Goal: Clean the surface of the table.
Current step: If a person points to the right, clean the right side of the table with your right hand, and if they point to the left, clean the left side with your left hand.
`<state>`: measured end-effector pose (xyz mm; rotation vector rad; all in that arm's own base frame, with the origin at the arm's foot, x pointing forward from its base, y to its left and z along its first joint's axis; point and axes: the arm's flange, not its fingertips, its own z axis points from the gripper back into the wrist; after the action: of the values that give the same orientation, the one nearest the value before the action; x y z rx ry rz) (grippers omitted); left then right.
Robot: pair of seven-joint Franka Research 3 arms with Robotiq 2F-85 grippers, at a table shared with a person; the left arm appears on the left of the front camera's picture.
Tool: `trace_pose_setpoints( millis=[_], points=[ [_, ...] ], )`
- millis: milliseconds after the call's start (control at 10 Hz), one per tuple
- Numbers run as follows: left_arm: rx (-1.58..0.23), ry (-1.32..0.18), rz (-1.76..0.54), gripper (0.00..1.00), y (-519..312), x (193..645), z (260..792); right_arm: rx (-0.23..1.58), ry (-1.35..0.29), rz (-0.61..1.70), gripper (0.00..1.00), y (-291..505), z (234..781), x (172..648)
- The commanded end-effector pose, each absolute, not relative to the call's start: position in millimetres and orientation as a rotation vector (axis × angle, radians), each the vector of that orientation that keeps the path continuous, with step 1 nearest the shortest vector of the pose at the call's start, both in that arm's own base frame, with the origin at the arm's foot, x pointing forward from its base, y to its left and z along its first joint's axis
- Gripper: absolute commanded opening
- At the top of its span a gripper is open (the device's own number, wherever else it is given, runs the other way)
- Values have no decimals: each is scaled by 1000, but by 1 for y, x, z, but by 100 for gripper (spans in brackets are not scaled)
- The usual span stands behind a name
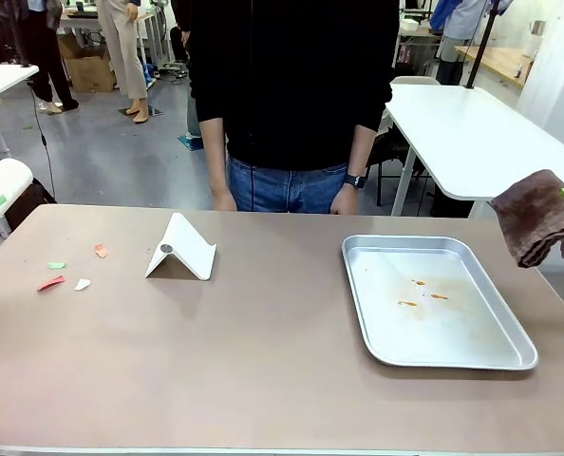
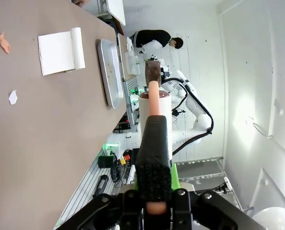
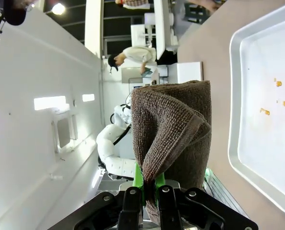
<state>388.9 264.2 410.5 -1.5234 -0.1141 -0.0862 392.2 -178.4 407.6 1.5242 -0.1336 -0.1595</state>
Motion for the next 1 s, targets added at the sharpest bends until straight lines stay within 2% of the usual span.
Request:
trace_pose_setpoints(
  millis=[0, 900],
  points=[
    [-1528, -113, -85, 0, 266, 385, 414, 1540, -122, -166, 0, -180, 414, 392],
    [-1528, -113, -85, 0, 266, 385, 414, 1540, -122, -166, 0, -180, 414, 392]
  ],
)
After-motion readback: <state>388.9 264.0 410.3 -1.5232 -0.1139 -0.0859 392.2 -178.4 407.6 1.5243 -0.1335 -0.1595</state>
